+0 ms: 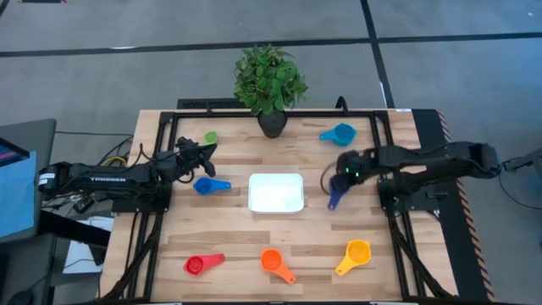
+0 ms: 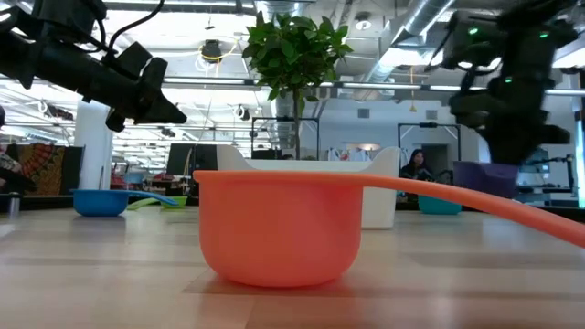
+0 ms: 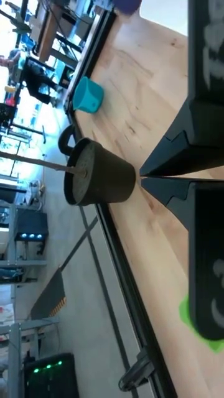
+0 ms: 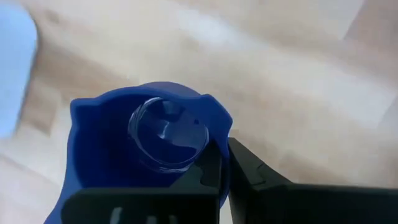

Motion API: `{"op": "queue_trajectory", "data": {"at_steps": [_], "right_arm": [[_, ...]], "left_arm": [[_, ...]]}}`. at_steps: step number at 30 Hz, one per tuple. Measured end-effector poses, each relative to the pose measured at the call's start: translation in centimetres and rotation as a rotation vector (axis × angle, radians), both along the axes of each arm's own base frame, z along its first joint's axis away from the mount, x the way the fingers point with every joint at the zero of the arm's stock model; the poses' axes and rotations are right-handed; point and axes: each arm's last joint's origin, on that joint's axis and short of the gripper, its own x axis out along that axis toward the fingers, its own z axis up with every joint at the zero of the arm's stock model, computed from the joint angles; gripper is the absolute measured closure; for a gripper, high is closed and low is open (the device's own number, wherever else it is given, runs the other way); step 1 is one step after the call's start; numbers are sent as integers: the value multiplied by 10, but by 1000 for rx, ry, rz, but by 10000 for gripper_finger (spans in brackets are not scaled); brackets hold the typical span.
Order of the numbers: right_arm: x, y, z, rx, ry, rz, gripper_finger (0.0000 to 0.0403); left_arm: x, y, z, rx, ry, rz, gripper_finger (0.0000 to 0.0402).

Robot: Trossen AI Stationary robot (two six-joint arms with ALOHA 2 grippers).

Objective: Nest measuring cups in basket
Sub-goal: Stack the yellow measuring cup on top of the top light blue measuring cup

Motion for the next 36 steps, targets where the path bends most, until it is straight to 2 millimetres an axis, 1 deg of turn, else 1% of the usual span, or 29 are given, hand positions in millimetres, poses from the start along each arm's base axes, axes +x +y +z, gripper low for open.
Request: {"op": "queue_trajectory", "data": {"at_steps": [3, 7, 10, 15, 19, 25, 29, 31, 34, 36], "right_arm": [[2, 16, 0, 18, -16, 12, 369], [1, 25, 0, -5, -8, -10, 344], [-3, 27, -1, -22, 21, -38, 330], [1, 28, -5, -28, 46, -48, 313], [1, 30, -9, -29, 78, -34, 294], [-7, 39, -8, -31, 150, -5, 238], [-10, 61, 6, 8, 158, 21, 199], [-11, 77, 14, 29, 134, 40, 185], [-17, 104, 22, 99, 105, 58, 176], [-25, 120, 22, 131, 104, 49, 175]], "left_arm": [[0, 0, 1, 31, 19, 19, 401], [0, 1, 5, 83, 18, 17, 401], [0, 0, 7, 99, 9, -5, 401], [1, 0, 7, 94, 0, -12, 401], [2, -1, 7, 87, -9, -77, 401], [3, -3, 8, 91, -20, -163, 401], [4, -5, 10, 92, -46, -206, 401], [5, -7, 11, 103, -51, -218, 401], [5, -10, 14, 135, -62, -237, 401], [5, -11, 17, 159, -74, -242, 401]]}}
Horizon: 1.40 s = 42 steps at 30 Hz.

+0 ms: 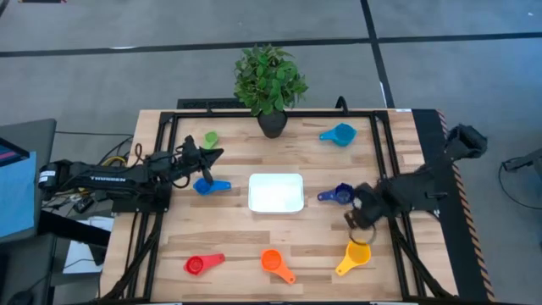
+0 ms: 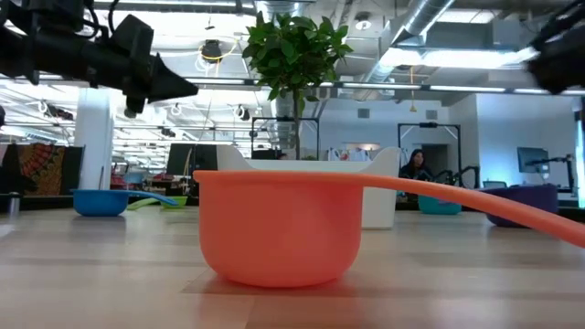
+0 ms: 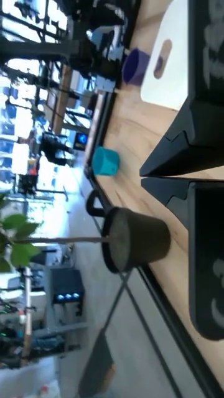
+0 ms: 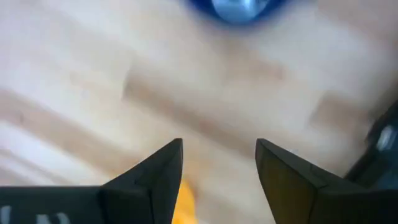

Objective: Nest measuring cups in basket
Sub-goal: Stack the yellow measuring cup on top of the top light blue measuring cup

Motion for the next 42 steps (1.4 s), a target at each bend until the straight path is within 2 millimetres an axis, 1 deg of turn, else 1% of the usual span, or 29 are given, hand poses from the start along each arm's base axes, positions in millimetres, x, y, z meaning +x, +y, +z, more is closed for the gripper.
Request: {"op": "queue_trajectory", "data": {"at_steps": [5, 10, 14, 17, 19, 21, 23, 27, 28, 31, 34, 36, 39, 42], "right_arm": [[-16, 34, -10, 58, 62, -9, 185], [-13, 63, -22, 135, 44, 29, 191], [-10, 73, -31, 173, 66, 10, 191], [-9, 78, -38, 163, 95, 6, 195], [-8, 80, -43, 148, 107, 5, 205], [-7, 80, -46, 134, 117, -3, 224], [-5, 78, -48, 127, 125, -33, 256], [3, 72, -47, 137, 115, -123, 357], [5, 70, -45, 140, 100, -138, 370], [10, 62, -38, 141, 48, -153, 369], [16, 52, -26, 158, -14, -134, 356], [20, 43, -13, 137, -86, -110, 357], [25, 20, 9, 32, -233, -107, 366], [25, -13, 33, -149, -341, -150, 366]], "left_arm": [[-1, 0, 5, 40, -32, 14, 401], [-1, 0, 7, 49, -53, 17, 401], [-1, 0, 8, 42, -60, 25, 401], [-1, 0, 7, 33, -61, 33, 401], [-1, 0, 7, 32, -59, 34, 401], [-1, 0, 7, 26, -63, 33, 401], [-1, 0, 7, 24, -63, 33, 401], [-1, 0, 7, 8, -70, 39, 401], [-1, 0, 7, 8, -70, 40, 401], [-1, 0, 7, 7, -71, 40, 401], [-1, 0, 6, -3, -66, 39, 401], [-1, 0, 5, -13, -63, 37, 401], [-1, 0, 2, -18, -36, 38, 401], [-1, 1, -1, -22, -6, 42, 401]]}}
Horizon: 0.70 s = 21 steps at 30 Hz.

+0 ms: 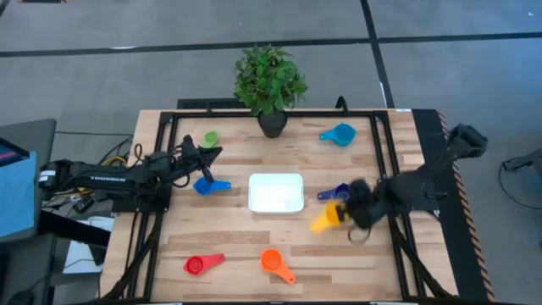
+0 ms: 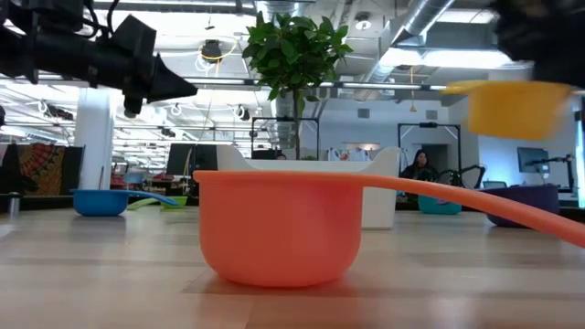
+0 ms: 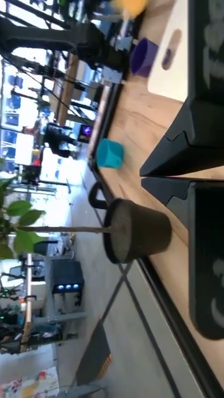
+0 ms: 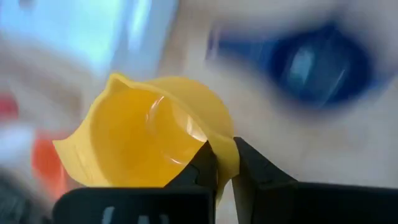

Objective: Nest measuring cups in basket
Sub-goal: Stack the yellow measuring cup on top of the top light blue measuring cup

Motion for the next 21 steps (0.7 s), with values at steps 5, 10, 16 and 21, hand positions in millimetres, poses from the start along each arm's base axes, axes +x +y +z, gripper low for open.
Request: {"op": "queue_trajectory", "data": {"at_steps": [5, 10, 16, 21], "right_arm": [[-11, -72, 21, -300, -8, -220, 354], [-19, -136, 31, -419, 43, -415, 365], [-25, -201, 27, -354, 82, -469, 356], [-32, -237, 9, -231, 134, -442, 359]], "left_arm": [[-1, 2, -4, -11, 43, 82, 401], [-3, 4, -6, -44, 44, 152, 401], [-3, 4, -10, -64, 65, 153, 401], [-3, 4, -10, -71, 67, 157, 401]]}}
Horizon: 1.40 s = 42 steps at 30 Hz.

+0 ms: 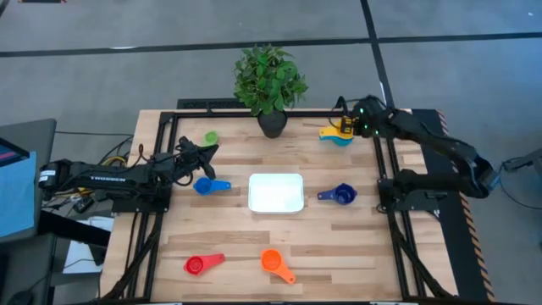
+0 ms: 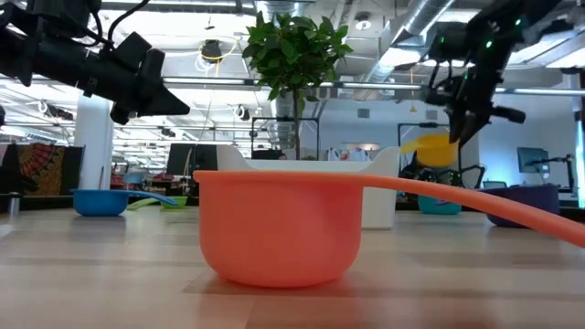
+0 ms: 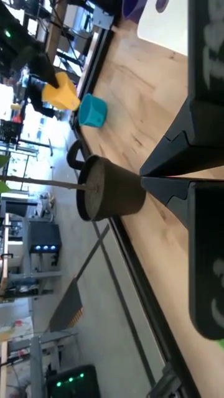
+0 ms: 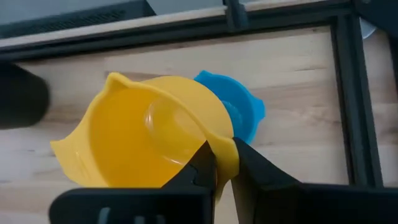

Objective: Nest measuring cups in basket
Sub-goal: Stack the yellow measuring cup on top of the top light blue measuring cup, then stack the dark blue measuring cup on top of the yellow measuring cup

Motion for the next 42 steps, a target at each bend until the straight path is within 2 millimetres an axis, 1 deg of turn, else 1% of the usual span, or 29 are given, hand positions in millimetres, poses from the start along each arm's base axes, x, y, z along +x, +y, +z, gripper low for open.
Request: {"op": "queue_trajectory", "data": {"at_steps": [5, 12, 15, 20, 25, 31, 34, 36, 38, 42], "right_arm": [[-2, -14, -10, 45, 33, 10, 352], [6, -33, -33, 104, 79, 43, 349], [9, -36, -40, 125, 96, 44, 344], [9, -40, -43, 123, 96, 34, 330], [4, -42, -43, 134, 106, 15, 302], [0, -40, -44, 165, 122, 5, 246], [-1, -31, -41, 191, 150, 31, 222], [2, -20, -37, 202, 174, 84, 210], [5, -1, -31, 226, 205, 156, 203], [13, 46, -17, 242, 267, 374, 200]], "left_arm": [[0, 0, 0, -8, -7, 16, 401], [0, 0, 0, -7, -5, 21, 401], [0, 0, -3, -19, 13, 16, 401], [-1, 0, -6, -41, 32, 17, 401], [-1, 0, -6, -42, 33, 17, 401], [-1, 0, -6, -42, 32, 18, 401], [-1, 0, -6, -42, 33, 18, 401], [-1, 0, -6, -43, 36, 17, 401], [-1, 0, -7, -45, 44, 10, 401], [-1, 0, -9, -49, 63, -4, 401]]}}
